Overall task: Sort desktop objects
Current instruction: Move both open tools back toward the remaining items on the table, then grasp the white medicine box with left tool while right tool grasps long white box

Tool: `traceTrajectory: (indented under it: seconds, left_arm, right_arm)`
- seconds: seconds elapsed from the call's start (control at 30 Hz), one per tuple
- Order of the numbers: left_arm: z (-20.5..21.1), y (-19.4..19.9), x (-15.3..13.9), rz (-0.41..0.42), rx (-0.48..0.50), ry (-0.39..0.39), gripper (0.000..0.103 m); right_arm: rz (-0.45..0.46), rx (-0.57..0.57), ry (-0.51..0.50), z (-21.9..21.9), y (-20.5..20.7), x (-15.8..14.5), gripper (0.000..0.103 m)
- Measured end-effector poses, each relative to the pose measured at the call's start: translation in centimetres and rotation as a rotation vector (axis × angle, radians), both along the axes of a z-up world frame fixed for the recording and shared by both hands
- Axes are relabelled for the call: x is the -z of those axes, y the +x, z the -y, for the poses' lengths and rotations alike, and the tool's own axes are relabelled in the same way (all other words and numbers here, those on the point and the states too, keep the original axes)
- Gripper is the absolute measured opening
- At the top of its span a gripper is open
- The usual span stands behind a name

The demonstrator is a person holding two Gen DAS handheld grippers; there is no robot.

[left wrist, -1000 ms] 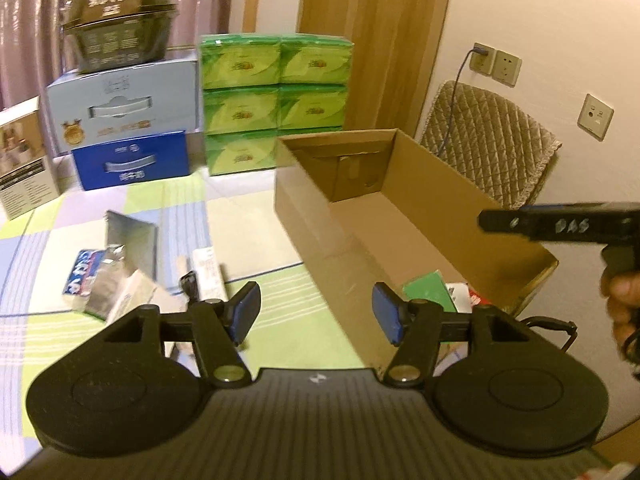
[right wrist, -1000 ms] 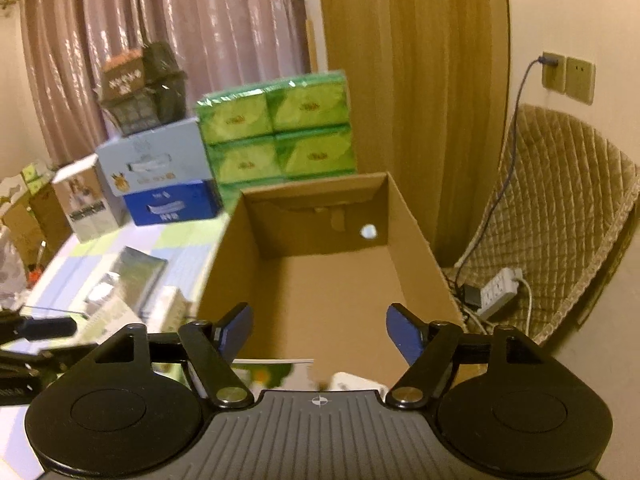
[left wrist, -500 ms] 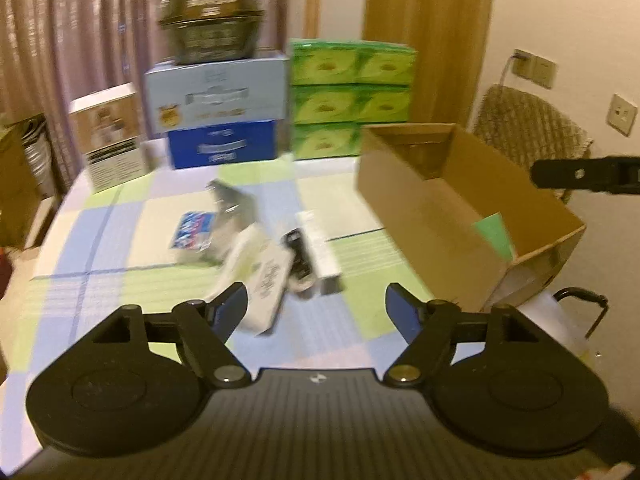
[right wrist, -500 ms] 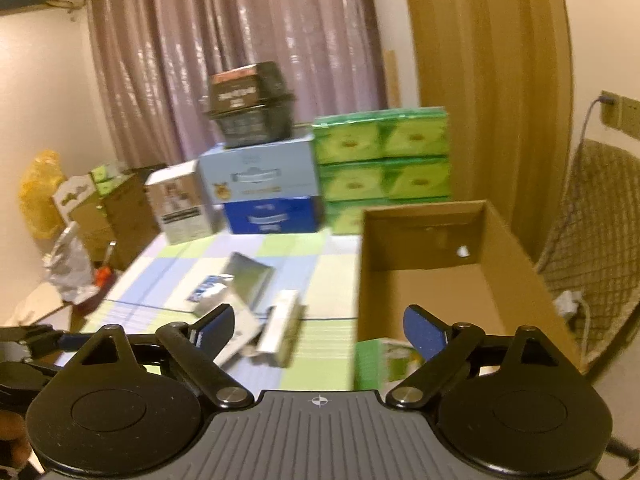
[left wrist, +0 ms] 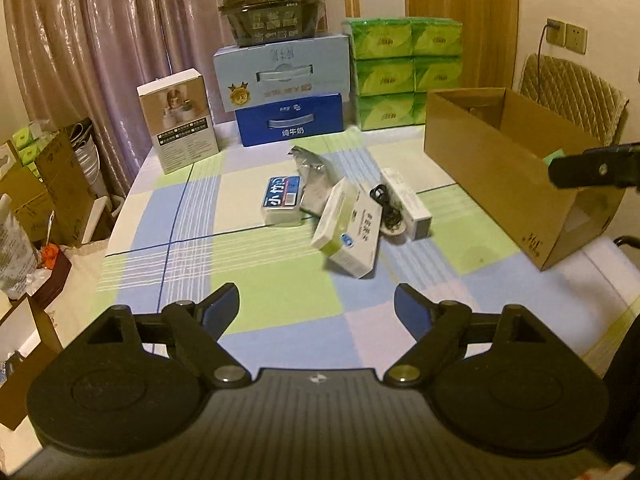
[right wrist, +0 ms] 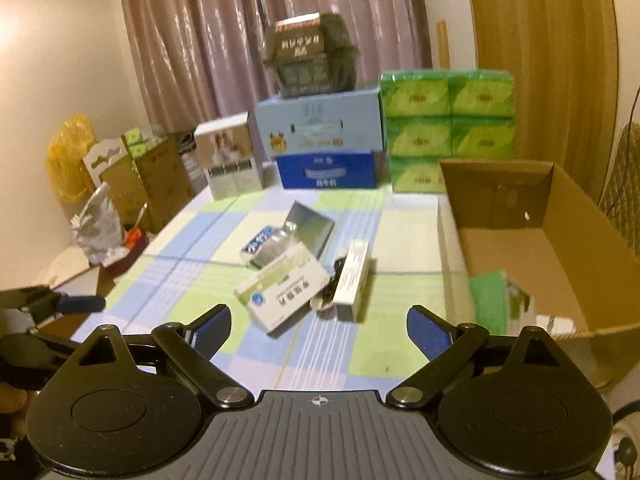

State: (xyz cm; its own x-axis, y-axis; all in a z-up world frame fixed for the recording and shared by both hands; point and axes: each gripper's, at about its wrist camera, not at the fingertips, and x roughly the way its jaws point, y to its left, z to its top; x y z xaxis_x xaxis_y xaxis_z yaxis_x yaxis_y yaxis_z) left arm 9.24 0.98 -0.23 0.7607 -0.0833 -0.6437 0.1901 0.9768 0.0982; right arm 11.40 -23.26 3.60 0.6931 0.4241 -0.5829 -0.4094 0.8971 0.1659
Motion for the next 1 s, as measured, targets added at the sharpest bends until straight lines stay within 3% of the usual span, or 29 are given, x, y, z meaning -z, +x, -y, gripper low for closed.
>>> traceTrajectory:
  seconds: [0.17,0.67,1.0]
  left_arm:
    - [-0.9,0.7,1.2,-0.015,0.003,-0.008,0.084]
    - [0.6,5.0,5.7,-0.021,0.119,0.026,0.084]
    - [0.2,8.0,7.7,-0.059,0.099,-0.003,0.084]
  right_arm:
    - [-0.045,0.007,-0.005,-1.2,1.2,1.5,0.092]
    - [-0.02,0.033,-0.053,-3.7,5.5,5.8,0.092]
    - [-0.062,0.047,-0.048,-3.3,8.6,8.5,0.092]
